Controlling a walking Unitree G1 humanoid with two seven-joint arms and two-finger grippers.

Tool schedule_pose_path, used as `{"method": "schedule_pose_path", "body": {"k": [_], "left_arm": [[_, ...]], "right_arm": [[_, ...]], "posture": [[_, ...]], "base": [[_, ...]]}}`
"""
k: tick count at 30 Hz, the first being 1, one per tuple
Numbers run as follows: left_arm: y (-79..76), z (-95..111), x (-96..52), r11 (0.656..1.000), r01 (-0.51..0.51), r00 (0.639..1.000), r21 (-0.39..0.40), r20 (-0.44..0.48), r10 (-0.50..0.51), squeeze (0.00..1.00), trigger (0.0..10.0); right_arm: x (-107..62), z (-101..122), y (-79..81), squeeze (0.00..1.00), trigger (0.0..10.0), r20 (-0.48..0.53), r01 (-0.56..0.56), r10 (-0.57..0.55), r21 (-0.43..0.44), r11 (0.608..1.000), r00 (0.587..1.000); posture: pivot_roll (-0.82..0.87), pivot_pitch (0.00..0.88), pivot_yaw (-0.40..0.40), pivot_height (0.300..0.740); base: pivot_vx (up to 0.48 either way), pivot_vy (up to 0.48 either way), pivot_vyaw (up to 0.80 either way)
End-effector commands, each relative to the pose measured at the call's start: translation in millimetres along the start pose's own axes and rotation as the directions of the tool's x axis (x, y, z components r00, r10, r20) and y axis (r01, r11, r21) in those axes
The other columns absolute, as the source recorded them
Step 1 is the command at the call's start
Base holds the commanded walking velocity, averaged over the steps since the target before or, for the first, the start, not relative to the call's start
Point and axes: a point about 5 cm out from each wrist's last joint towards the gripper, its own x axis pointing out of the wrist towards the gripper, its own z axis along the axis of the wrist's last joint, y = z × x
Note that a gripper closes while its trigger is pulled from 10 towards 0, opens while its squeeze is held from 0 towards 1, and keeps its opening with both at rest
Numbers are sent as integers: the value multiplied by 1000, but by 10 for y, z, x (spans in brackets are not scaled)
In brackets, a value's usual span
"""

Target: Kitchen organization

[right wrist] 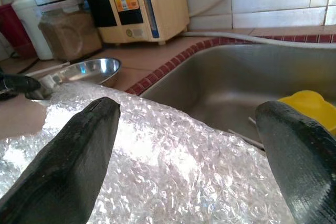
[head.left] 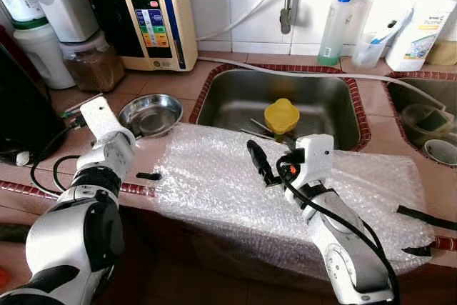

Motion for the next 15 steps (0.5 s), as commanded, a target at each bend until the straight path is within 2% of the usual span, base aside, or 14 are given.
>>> {"method": "schedule_pose_path", "body": {"k": [1,2,3,4,5,6,11,15], "left_arm": [[34,4,-5,1000,-7,1000,18,-3,8,0,8980],[33,8,-8,1000,-5,1000,17,-4,5,0,8980],[27,29,-13,1000,7,1000,13,13,-7,0,10000],[22,44,-18,1000,16,1000,11,26,-16,0,10000],[25,69,-23,1000,19,999,21,48,-20,741,10000],[23,104,-37,999,32,996,20,78,-33,1000,10000],[-1,109,-36,999,33,996,-9,79,-32,1000,10000],[-81,73,-36,998,52,997,-33,61,-50,1000,10000]], "right_arm": [[29,13,15,0,10000,9,-12,12,-2,1000,1000],[31,10,18,0,10000,8,-13,13,-4,1000,1000],[31,4,24,0,10000,8,-15,15,-4,1000,1000],[32,2,27,0,10000,8,-16,16,-4,1000,1000],[32,-2,31,0,10000,7,-18,18,-4,1000,1000],[35,-11,37,0,10000,7,-20,20,-4,1000,1000],[44,-1,55,0,10000,10,-28,28,-3,1000,1000],[31,1,56,0,10000,11,-27,27,-6,1000,1000]], "posture": [[7,0,97,740],[7,0,97,740],[9,0,96,740],[9,0,95,740],[9,0,95,740],[9,0,93,740],[4,0,87,740],[-9,0,89,740]], "base": [[0,0,0],[0,0,0],[0,0,0],[0,0,0],[0,0,0],[0,0,0],[0,0,0],[0,0,0]]}}
